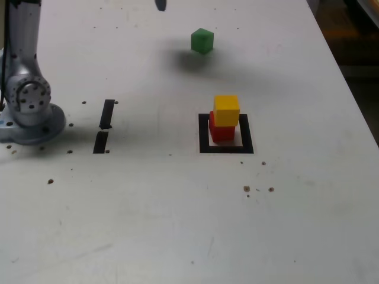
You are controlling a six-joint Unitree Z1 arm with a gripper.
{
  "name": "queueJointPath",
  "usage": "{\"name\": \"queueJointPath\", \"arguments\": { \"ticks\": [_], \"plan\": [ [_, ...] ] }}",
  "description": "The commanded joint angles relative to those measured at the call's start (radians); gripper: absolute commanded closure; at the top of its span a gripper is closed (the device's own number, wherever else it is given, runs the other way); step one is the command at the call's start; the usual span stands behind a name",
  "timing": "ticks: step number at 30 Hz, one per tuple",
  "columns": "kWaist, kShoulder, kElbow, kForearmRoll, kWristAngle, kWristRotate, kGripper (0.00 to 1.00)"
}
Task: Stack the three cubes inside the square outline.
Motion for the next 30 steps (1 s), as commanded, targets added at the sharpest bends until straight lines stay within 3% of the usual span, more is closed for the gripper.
{"name": "queueJointPath", "arguments": {
  "ticks": [1,11,23,30],
  "plan": [
    [0.010,0.018,0.009,-0.025,-0.001,0.567,0.02],
    [0.061,0.128,-0.016,-0.124,-0.078,0.710,0.06],
    [-0.025,0.133,0.046,-0.170,-0.113,0.735,0.13],
    [-0.039,0.183,0.060,-0.226,-0.102,0.730,0.13]
  ]
}}
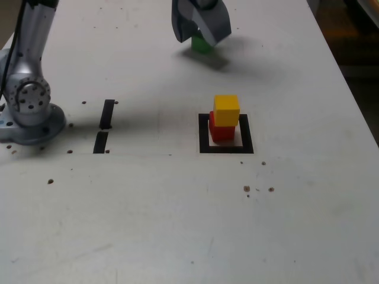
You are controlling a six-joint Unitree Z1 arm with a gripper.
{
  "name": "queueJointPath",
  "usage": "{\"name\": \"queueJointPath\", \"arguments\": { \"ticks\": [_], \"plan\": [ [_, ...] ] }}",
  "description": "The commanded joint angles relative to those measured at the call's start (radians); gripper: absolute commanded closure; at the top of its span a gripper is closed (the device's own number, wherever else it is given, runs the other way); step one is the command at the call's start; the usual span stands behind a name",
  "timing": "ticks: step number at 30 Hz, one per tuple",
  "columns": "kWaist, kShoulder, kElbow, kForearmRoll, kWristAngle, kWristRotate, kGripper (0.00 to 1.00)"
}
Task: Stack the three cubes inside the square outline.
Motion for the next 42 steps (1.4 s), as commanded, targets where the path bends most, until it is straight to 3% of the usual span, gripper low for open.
{"name": "queueJointPath", "arguments": {
  "ticks": [1,10,19,25,32,35,38,42],
  "plan": [
    [0.009,0.009,-0.001,-0.007,0.010,-0.001,0.13],
    [0.039,0.044,-0.038,-0.014,0.052,-0.001,0.15],
    [0.031,0.040,-0.023,-0.053,0.044,0.001,0.49],
    [0.031,0.041,-0.009,-0.059,0.010,0.005,0.71],
    [0.030,0.035,-0.010,-0.047,0.012,-0.009,0.78],
    [0.022,0.010,-0.020,-0.019,0.038,-0.070,0.78],
    [-0.006,-0.039,-0.039,0.034,0.075,-0.209,0.80],
    [-0.115,-0.113,-0.123,0.187,0.130,-0.465,0.87]
  ]
}}
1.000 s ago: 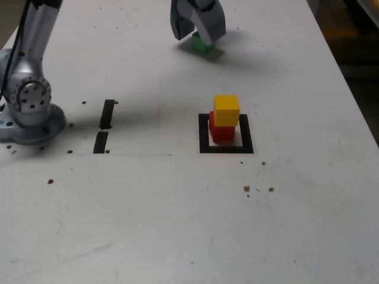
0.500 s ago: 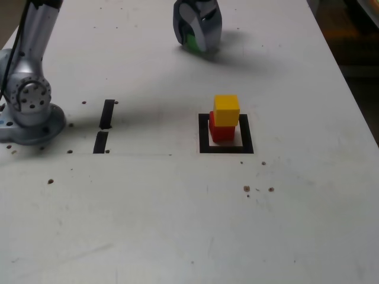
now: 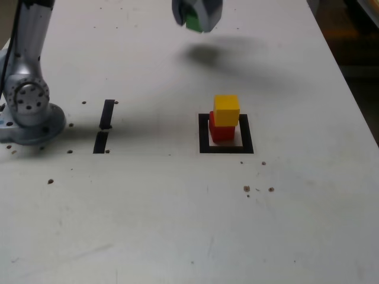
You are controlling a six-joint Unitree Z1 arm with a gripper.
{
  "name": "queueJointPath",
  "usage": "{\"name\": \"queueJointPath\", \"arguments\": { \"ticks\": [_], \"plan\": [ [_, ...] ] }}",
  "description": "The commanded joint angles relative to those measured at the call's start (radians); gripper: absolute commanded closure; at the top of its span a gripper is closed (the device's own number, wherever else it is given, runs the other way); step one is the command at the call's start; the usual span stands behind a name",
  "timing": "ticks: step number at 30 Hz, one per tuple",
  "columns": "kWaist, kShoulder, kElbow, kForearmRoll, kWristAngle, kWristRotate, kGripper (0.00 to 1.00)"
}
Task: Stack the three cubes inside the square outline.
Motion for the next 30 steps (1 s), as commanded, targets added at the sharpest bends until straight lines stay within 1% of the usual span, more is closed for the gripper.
{"name": "queueJointPath", "arguments": {
  "ticks": [1,3,5,7,8,11,13,16,20,24,30],
  "plan": [
    [-0.066,-0.026,-0.052,0.088,0.012,-0.217,0.88],
    [-0.144,-0.027,-0.132,0.196,0.022,-0.302,0.89],
    [-0.217,-0.018,-0.209,0.301,0.012,-0.377,0.90],
    [-0.280,-0.015,-0.254,0.374,-0.025,-0.460,0.92],
    [-0.315,-0.019,-0.261,0.404,-0.063,-0.526,0.92],
    [-0.393,-0.044,-0.230,0.418,-0.150,-0.701,0.93],
    [-0.459,-0.059,-0.207,0.417,-0.187,-0.835,0.93],
    [-0.539,-0.067,-0.195,0.417,-0.203,-0.964,0.93],
    [-0.609,-0.073,-0.178,0.418,-0.215,-1.069,0.93],
    [-0.650,-0.070,-0.163,0.417,-0.225,-1.148,0.93],
    [-0.664,-0.045,-0.117,0.413,-0.235,-1.245,0.93]
  ]
}}
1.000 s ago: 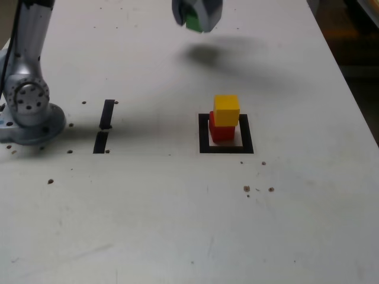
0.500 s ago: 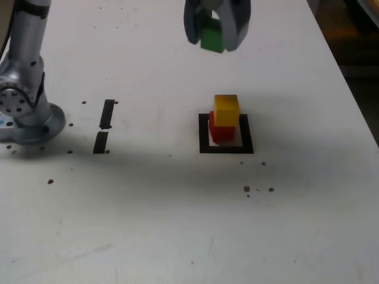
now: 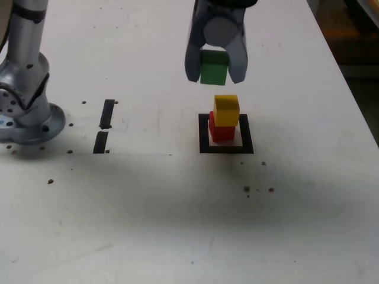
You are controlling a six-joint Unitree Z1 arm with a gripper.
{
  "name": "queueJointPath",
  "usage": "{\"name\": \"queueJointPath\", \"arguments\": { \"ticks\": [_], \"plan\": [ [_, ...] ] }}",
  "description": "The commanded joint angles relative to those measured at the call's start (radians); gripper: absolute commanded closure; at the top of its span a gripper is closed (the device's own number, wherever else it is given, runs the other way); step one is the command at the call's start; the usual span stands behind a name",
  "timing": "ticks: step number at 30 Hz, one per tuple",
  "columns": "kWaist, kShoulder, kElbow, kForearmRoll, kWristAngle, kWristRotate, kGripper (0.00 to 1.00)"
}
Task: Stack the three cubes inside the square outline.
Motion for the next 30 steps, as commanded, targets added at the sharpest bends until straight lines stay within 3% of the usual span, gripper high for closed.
{"name": "queueJointPath", "arguments": {
  "ticks": [1,30],
  "plan": [
    [-0.003,0.014,0.003,0.008,0.000,-0.141,0.93],
    [-0.026,0.073,0.025,-0.062,-0.016,-0.173,0.88]
  ]
}}
